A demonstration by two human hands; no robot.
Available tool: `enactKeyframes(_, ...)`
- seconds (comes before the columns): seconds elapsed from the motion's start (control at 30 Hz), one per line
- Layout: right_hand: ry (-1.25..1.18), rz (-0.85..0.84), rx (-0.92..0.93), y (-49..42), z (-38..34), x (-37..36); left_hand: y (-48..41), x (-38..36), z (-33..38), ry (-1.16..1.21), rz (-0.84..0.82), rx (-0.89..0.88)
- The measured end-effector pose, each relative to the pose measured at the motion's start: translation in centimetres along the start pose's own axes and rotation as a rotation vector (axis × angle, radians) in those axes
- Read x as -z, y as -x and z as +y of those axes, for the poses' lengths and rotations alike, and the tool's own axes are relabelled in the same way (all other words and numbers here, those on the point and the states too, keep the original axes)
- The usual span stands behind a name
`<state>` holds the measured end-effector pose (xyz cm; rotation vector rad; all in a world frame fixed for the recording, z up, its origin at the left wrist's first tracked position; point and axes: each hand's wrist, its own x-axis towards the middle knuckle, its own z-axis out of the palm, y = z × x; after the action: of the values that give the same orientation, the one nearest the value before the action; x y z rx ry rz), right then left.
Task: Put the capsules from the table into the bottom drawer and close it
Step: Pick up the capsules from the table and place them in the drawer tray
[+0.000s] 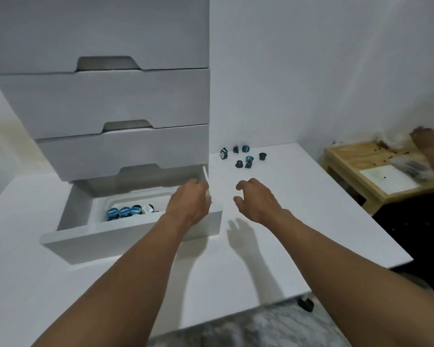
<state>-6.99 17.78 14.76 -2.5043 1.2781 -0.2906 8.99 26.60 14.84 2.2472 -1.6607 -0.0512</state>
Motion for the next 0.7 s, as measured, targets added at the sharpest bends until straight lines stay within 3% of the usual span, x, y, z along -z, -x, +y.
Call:
enactKeyframes(0.3,-0.005,0.016,-0.09,-1.4,8.1,2.3,-5.1,-3.0,6.0,-0.053,-0.028,-0.092)
enactKeyframes(0.7,0.021,-0.105,-0.049,-13.6,24.1,5.7,-18.6,-12.5,15.8,-0.027,-0.049,0.038)
